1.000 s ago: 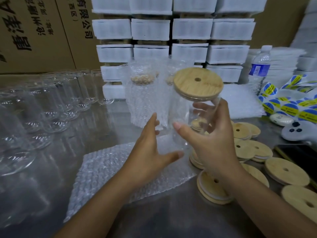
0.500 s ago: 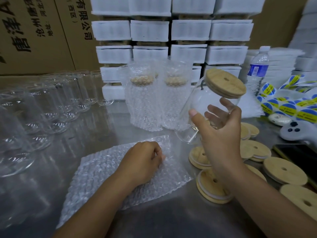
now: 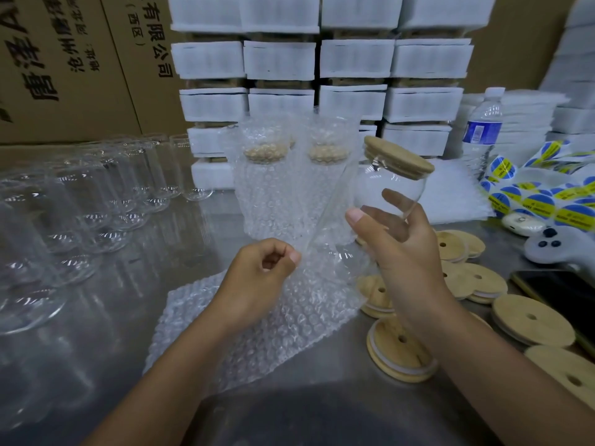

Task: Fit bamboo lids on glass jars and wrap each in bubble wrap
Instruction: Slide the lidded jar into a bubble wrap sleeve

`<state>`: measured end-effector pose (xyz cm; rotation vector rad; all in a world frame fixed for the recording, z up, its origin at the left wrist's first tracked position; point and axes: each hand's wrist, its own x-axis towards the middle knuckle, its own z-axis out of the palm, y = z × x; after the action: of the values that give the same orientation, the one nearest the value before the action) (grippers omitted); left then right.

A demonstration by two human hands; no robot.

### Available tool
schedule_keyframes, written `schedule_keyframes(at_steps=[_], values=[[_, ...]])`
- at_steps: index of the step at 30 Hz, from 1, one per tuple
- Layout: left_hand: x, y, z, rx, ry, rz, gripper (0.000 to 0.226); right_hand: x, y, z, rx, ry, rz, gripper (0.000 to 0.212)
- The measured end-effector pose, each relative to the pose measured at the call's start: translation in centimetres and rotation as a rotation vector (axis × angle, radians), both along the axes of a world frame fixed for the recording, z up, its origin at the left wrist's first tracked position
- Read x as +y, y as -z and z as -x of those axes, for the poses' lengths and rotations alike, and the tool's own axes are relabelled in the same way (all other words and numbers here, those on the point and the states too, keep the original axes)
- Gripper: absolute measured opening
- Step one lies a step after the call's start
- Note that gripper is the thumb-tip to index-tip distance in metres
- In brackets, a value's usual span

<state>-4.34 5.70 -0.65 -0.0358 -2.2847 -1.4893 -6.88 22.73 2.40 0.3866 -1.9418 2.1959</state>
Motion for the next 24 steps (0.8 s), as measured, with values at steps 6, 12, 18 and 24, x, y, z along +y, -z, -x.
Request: schedule_keyframes(at_steps=[6,12,18,24], values=[[0.5,-0.5,-0.1,0.056,0.021,-0.199,0.02,-0.1,0.1,0.3,-0.076,-0.045,0.056,0.09],[0.8,-1.1,-1.1,0.086,0.094,-0.185,0.034,-0.3,0.3,0.2,-0.117,-0.027,0.08,0.095],[1.9,-0.1,-1.6,0.071,0.147,0.354,0.117,-1.1,1.1,-0.4,-0.063,-0.06,0.033,0.095],[2.1,0.3,-1.4,0.276,-0.092,0.441,0.104,-1.8,2.1,-1.0,0.044,-0.169,-0.133,0.086]])
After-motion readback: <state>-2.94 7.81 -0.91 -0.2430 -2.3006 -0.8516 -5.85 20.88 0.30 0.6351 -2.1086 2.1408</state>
